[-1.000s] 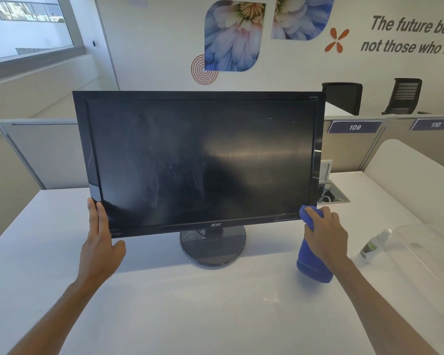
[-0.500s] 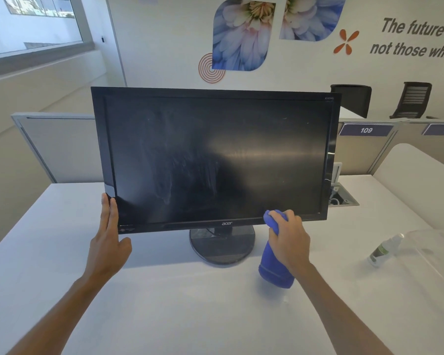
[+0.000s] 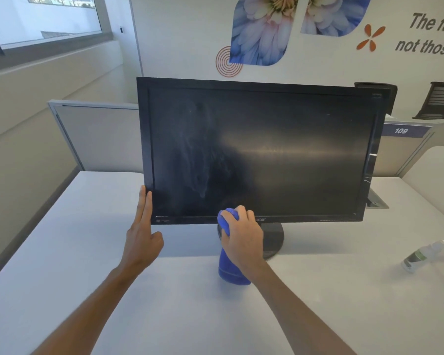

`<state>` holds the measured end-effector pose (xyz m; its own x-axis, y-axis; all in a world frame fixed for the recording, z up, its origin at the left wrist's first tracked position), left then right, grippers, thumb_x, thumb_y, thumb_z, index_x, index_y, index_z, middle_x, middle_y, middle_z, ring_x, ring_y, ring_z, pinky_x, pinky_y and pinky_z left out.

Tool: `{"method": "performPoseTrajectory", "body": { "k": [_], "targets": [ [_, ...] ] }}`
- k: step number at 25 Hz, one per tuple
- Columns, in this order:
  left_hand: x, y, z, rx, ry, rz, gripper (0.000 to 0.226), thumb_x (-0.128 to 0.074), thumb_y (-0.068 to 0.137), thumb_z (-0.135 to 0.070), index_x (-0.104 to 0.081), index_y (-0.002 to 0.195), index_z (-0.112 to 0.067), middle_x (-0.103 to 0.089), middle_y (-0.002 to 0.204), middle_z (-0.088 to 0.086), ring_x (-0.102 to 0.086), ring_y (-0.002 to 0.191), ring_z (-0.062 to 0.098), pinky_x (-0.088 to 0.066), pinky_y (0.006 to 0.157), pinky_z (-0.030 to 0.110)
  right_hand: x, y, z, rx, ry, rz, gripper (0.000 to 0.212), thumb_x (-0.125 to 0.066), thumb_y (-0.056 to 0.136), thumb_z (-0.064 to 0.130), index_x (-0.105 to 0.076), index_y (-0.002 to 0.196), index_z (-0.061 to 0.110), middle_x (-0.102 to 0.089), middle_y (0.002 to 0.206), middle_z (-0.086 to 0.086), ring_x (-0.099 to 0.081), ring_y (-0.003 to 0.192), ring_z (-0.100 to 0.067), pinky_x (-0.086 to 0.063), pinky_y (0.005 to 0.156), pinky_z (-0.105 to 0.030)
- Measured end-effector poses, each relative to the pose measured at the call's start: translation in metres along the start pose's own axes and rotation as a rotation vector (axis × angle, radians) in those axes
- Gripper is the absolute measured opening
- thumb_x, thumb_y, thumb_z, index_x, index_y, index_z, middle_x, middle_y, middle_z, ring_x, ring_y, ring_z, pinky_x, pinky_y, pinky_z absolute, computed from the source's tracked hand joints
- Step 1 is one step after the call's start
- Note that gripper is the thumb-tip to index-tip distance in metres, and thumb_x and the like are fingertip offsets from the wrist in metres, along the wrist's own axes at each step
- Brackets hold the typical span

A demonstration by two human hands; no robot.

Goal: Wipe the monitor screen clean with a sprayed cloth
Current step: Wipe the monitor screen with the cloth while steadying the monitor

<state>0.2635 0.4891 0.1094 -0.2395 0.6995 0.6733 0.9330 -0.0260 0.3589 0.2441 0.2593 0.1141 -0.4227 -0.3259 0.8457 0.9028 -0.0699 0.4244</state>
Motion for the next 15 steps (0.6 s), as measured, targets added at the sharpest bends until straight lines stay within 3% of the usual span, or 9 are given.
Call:
{"method": "performPoseTrajectory", "body": {
  "k": [3, 7, 11, 15],
  "targets": [
    [-0.002, 0.003, 0.006, -0.003, -0.042, 0.018, 0.106, -0.055, 0.073, 0.019, -0.002, 0.153, -0.027, 0.007, 0.16, -0.017, -0.016, 0.135, -0.003, -0.037, 0.065, -0.002, -0.017, 0.001, 0.032, 0.023, 0.014, 0.029, 0.043, -0.079, 0.07, 0.019, -0.065, 0.11, 0.019, -0.062, 0.101, -0.003, -0.056, 0.082, -0.021, -0.051, 0.059, -0.028],
    [-0.001, 0.005, 0.015, -0.037, -0.06, 0.026, 0.109, -0.055, 0.071, 0.021, -0.001, 0.152, -0.029, 0.006, 0.161, -0.016, -0.003, 0.137, -0.014, -0.034, 0.076, -0.005, -0.037, 0.002, 0.075, 0.073, 0.035, 0.055, 0.045, -0.08, 0.071, 0.022, -0.065, 0.114, 0.018, -0.063, 0.105, -0.005, -0.057, 0.087, -0.025, -0.052, 0.066, -0.031],
    [0.003, 0.008, 0.015, -0.064, -0.12, 0.024, 0.104, -0.057, 0.074, 0.019, -0.006, 0.151, -0.028, 0.001, 0.161, -0.013, -0.012, 0.144, 0.005, -0.038, 0.1, 0.018, -0.054, 0.003, 0.115, 0.157, 0.022, 0.03, 0.046, -0.084, 0.068, 0.034, -0.066, 0.108, 0.022, -0.065, 0.101, -0.003, -0.06, 0.081, -0.024, -0.053, 0.063, -0.029],
    [0.006, 0.011, 0.019, -0.088, -0.153, 0.059, 0.098, -0.06, 0.078, 0.014, -0.009, 0.15, -0.029, -0.001, 0.159, -0.018, -0.013, 0.143, 0.007, -0.036, 0.105, 0.027, -0.061, 0.006, 0.129, 0.189, 0.086, 0.035, 0.043, -0.08, 0.073, 0.037, -0.065, 0.111, 0.023, -0.065, 0.106, -0.004, -0.061, 0.087, -0.025, -0.055, 0.069, -0.031]
  ]
}}
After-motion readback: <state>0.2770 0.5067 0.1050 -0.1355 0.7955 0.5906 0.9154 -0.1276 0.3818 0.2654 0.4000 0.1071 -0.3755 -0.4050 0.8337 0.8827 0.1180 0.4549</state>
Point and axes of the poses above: each hand's wrist, its own y-axis towards the middle knuckle, its own x-axis out of the back of the hand, z = x × y, the point moved 6 cm from there along y, towards the middle knuckle
